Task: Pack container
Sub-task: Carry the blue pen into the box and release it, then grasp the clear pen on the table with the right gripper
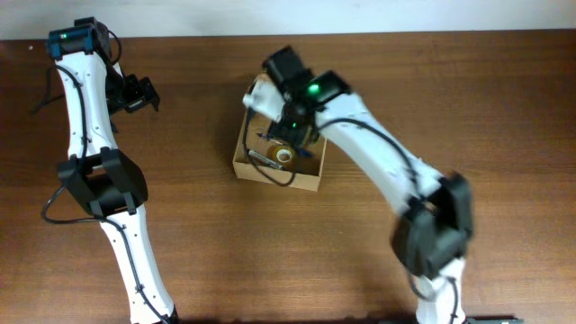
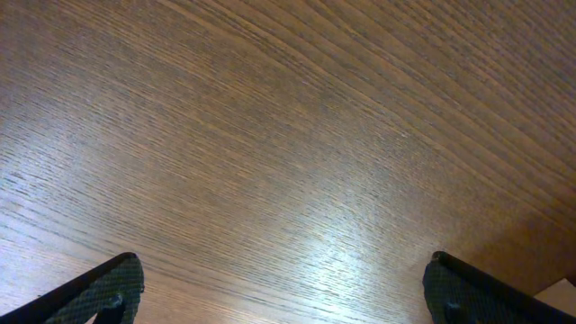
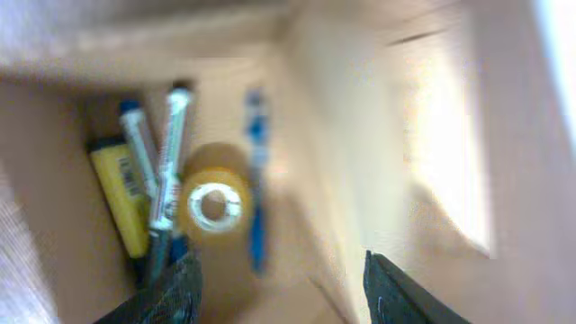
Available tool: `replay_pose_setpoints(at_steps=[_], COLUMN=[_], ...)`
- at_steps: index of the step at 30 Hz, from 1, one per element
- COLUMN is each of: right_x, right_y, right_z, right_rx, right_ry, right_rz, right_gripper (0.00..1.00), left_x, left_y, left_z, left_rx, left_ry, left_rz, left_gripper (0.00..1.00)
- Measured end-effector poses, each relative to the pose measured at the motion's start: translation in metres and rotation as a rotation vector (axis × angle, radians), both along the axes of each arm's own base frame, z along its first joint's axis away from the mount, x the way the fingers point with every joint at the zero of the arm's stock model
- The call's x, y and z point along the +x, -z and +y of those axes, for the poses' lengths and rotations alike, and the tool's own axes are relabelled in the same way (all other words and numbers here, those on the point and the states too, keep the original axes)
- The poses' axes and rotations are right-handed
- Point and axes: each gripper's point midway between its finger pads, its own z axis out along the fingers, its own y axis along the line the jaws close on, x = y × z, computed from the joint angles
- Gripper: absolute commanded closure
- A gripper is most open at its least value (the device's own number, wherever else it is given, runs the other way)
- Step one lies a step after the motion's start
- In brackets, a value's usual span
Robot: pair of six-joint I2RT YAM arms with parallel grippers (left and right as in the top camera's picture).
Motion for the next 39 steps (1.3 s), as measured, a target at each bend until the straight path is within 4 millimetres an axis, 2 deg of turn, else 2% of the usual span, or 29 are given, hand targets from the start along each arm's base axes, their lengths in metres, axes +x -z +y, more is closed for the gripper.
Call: replay_pose_setpoints(at_steps=[1, 2, 4, 5, 6, 7, 9, 12, 13, 15, 17, 19, 22, 25, 27, 30, 33, 39], right_x=[0.001, 0.001, 0.001, 0.001, 0.002, 0.003, 0.006, 0.011, 0.012, 0.012, 0.009, 0.004, -0.002, -0.011, -0.025, -0.046, -0.052, -0.054], right_y=[-0.036, -0.05, -0.1, -0.122, -0.149, -0.164, -0.192, -0.199, -0.195, -0.173, -0.149, -0.113, -0.05, 0.022, 0.068, 0.113, 0.125, 0.132], right_z=[-0.008, -0.012, -0.031, -0.044, -0.065, -0.08, -0.129, -0.203, -0.226, -0.27, -0.292, -0.308, -0.317, -0.311, -0.303, -0.29, -0.282, -0.273], right_rx=[0.036, 0.051, 0.113, 0.144, 0.182, 0.199, 0.237, 0.248, 0.246, 0.245, 0.239, 0.233, 0.211, 0.175, 0.143, 0.108, 0.102, 0.104], right_ry=[0.043, 0.061, 0.127, 0.165, 0.225, 0.266, 0.403, 0.62, 0.686, 0.817, 0.892, 0.952, 1.002, 1.016, 1.015, 1.003, 0.987, 0.968], right_rz=[-0.068, -0.093, -0.181, -0.22, -0.268, -0.298, -0.349, -0.351, -0.336, -0.263, -0.182, -0.067, 0.091, 0.251, 0.36, 0.468, 0.489, 0.493], right_gripper=[0.4, 0.4, 0.4, 0.4, 0.4, 0.4, 0.4, 0.4, 0.41, 0.42, 0.45, 0.46, 0.5, 0.52, 0.54, 0.55, 0.56, 0.57], left_x=[0.0, 0.0, 0.0, 0.0, 0.0, 0.0, 0.0, 0.0, 0.0, 0.0, 0.0, 0.0, 0.0, 0.0, 0.0, 0.0, 0.0, 0.0], left_y=[0.0, 0.0, 0.0, 0.0, 0.0, 0.0, 0.0, 0.0, 0.0, 0.0, 0.0, 0.0, 0.0, 0.0, 0.0, 0.0, 0.0, 0.0], left_z=[0.0, 0.0, 0.0, 0.0, 0.0, 0.0, 0.0, 0.0, 0.0, 0.0, 0.0, 0.0, 0.0, 0.0, 0.0, 0.0, 0.0, 0.0], left_rx=[0.0, 0.0, 0.0, 0.0, 0.0, 0.0, 0.0, 0.0, 0.0, 0.0, 0.0, 0.0, 0.0, 0.0, 0.0, 0.0, 0.0, 0.0], left_ry=[0.0, 0.0, 0.0, 0.0, 0.0, 0.0, 0.0, 0.0, 0.0, 0.0, 0.0, 0.0, 0.0, 0.0, 0.0, 0.0, 0.0, 0.0], left_rz=[0.0, 0.0, 0.0, 0.0, 0.0, 0.0, 0.0, 0.0, 0.0, 0.0, 0.0, 0.0, 0.0, 0.0, 0.0, 0.0, 0.0, 0.0], left_gripper=[0.0, 0.0, 0.0, 0.0, 0.0, 0.0, 0.0, 0.0, 0.0, 0.0, 0.0, 0.0, 0.0, 0.0, 0.0, 0.0, 0.0, 0.0])
